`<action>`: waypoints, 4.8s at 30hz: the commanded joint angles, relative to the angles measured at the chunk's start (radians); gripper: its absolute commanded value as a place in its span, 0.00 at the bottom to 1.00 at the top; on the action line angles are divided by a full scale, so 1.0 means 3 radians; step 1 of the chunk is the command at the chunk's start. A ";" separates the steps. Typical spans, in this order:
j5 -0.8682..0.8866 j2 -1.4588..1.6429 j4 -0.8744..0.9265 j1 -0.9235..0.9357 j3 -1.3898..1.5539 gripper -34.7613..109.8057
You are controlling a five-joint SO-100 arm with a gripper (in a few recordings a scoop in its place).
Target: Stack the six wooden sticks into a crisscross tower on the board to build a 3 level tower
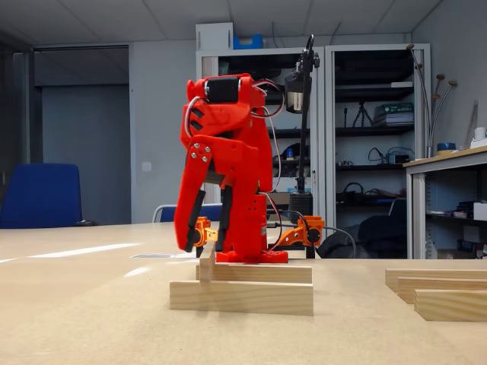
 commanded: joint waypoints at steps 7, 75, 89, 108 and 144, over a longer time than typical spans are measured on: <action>-0.0138 0.0476 0.0082 -0.0527 -0.0118 0.34; -0.0598 -0.0951 0.0077 -0.3416 -0.0772 0.37; -0.0593 -0.1079 -0.0210 -0.3354 -0.0685 0.36; -0.0593 -0.1202 -0.0389 -0.3267 -0.0644 0.34; -0.0654 -0.0721 0.0552 -0.3155 -0.1503 0.27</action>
